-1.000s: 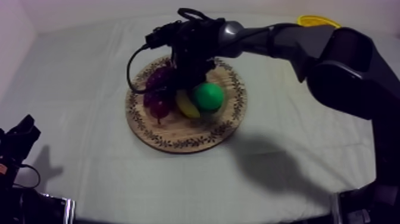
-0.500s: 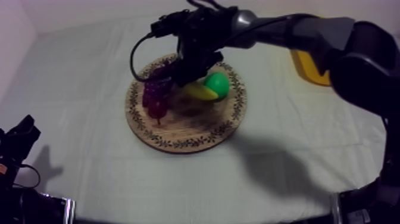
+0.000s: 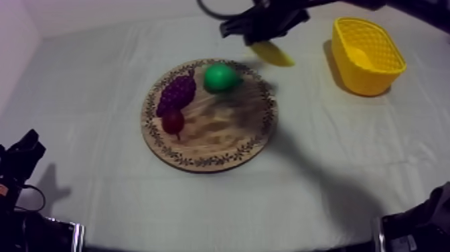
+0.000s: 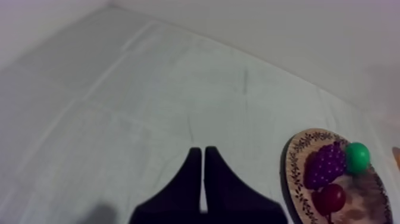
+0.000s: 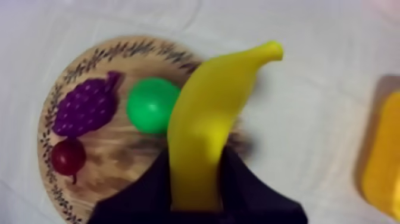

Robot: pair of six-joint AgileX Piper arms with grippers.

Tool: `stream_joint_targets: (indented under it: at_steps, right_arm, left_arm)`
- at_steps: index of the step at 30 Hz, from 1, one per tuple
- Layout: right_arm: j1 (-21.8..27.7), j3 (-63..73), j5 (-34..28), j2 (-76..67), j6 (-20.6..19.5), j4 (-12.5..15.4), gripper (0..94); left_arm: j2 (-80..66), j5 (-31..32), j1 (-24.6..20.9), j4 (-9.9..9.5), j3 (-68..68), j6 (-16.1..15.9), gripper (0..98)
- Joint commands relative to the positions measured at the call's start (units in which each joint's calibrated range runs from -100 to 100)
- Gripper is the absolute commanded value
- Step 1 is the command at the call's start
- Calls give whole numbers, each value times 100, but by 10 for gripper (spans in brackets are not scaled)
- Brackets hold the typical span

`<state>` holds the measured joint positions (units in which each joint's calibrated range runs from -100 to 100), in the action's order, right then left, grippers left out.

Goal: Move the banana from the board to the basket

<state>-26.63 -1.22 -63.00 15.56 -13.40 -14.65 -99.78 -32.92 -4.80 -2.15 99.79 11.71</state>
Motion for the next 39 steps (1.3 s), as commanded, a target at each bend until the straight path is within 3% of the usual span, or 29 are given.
stream_joint_targets:
  at_steps: [1, 11, 21, 28, 39]
  right_arm:
    - [235, -296, 141, -577, 30, -98, 59]
    - [1408, -1039, 679, -1635, 315, -305, 57]
    - [2353, -1205, 1296, -1488, 647, -430, 56]
    - [2730, -1412, 2142, -935, 961, -454, 54]
    - [2862, -1337, 2845, 347, 1283, -343, 69]
  left_arm:
    - [-5, 1, -1, -3, -1, -2, 1]
    - [-5, 1, -1, -3, -1, -1, 1]
    - [-5, 1, -1, -3, -1, -1, 1]
    - [-5, 1, -1, -3, -1, -1, 1]
    - [-5, 1, -1, -3, -1, -1, 1]
